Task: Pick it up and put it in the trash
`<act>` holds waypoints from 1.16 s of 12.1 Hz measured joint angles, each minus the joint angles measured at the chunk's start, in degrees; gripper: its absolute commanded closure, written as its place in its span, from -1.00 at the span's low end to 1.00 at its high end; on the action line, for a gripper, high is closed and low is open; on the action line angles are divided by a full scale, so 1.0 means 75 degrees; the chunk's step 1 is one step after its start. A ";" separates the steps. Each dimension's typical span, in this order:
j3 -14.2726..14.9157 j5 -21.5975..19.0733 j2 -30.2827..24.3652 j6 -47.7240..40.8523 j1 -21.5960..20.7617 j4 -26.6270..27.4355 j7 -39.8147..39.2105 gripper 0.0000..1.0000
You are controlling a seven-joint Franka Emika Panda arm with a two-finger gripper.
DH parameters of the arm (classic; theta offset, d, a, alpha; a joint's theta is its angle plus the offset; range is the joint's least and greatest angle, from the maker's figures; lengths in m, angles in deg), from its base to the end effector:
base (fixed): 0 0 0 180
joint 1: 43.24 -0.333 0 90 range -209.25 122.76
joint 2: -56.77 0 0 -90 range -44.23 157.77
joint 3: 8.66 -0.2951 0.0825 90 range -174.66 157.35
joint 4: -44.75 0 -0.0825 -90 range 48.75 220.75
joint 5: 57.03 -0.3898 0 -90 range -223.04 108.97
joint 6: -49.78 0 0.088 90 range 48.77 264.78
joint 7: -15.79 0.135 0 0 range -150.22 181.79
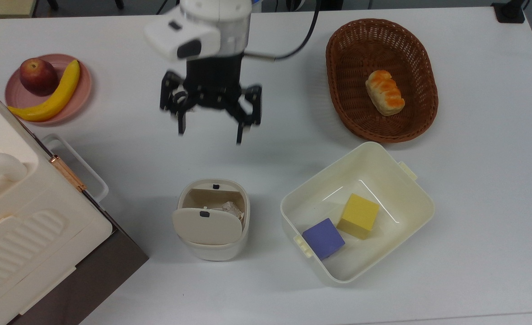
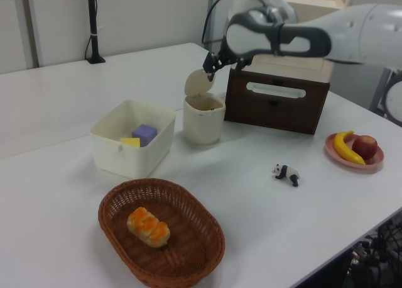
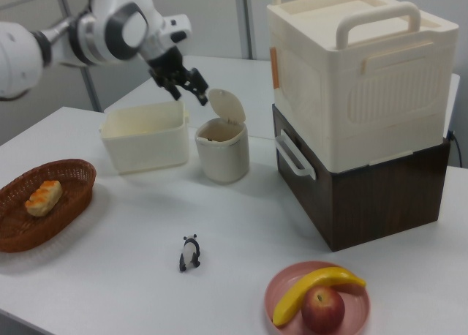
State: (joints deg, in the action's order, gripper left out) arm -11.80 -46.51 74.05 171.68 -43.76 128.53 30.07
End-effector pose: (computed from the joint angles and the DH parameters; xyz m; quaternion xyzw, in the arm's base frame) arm 0.6949 0.0275 0.5028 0.9787 -0.0600 0.1904 0.0485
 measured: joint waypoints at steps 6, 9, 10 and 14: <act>-0.0081 -0.0794 -0.1143 -0.2522 -0.0003 0.0021 0.0003 -1.00; -0.0086 -0.0988 -0.1503 -0.3405 0.0005 0.0250 -0.0628 -1.00; -0.0031 -0.1181 -0.1531 -0.3555 0.0036 0.0349 -0.0996 -1.00; 0.0328 -0.1574 -0.1605 -0.3716 0.0228 0.0429 -0.1487 -1.00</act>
State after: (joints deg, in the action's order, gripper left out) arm -9.34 -58.31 62.02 143.81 -42.05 131.74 18.92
